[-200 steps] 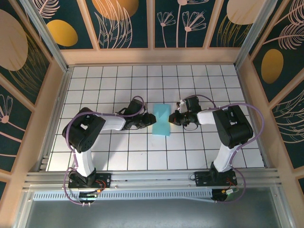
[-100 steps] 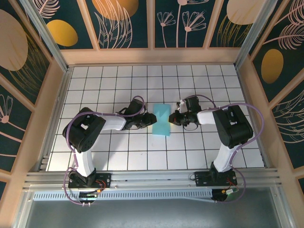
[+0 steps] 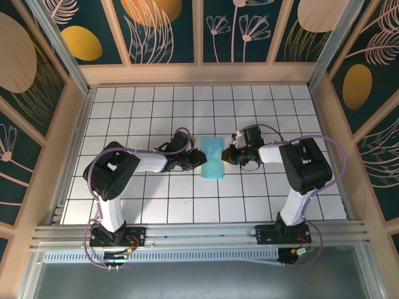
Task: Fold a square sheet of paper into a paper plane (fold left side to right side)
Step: Third fold the triangle at the center of the table.
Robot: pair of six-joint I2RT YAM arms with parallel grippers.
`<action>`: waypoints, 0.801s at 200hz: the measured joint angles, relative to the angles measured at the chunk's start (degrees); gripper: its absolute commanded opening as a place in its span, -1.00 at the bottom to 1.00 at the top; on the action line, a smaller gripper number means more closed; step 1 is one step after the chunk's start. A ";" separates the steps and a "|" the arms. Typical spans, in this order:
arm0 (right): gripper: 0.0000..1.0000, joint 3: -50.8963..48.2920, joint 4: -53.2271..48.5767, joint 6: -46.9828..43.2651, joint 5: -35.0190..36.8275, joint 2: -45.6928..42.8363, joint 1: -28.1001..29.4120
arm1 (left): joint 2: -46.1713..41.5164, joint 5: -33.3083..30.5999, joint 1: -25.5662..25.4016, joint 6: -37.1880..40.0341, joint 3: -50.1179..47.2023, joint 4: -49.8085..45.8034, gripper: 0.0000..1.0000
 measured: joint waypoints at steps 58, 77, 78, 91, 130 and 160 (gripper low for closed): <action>-0.58 0.07 -0.15 -2.75 0.28 -0.72 0.09 | -0.15 -0.20 0.00 -2.01 -1.20 0.57 -1.00; -0.36 0.13 -0.68 -4.74 2.38 -2.82 0.33 | -1.01 -0.31 0.00 -3.30 -2.49 1.53 -1.00; -0.35 0.13 -0.70 -4.92 2.40 -2.93 0.33 | -1.14 -0.37 0.00 -3.30 -2.62 1.57 -1.00; -0.22 0.13 -1.36 -6.49 4.39 -5.29 0.37 | -2.29 -0.63 0.00 -4.37 -3.65 1.97 -1.00; 0.15 -3.96 -0.98 -12.17 11.72 -17.14 3.65 | -5.35 -1.55 0.00 -7.61 -6.40 4.28 -1.00; 0.36 -10.95 0.79 -15.82 17.07 -26.45 11.19 | -6.12 -1.51 0.00 -8.72 -7.26 4.96 -1.00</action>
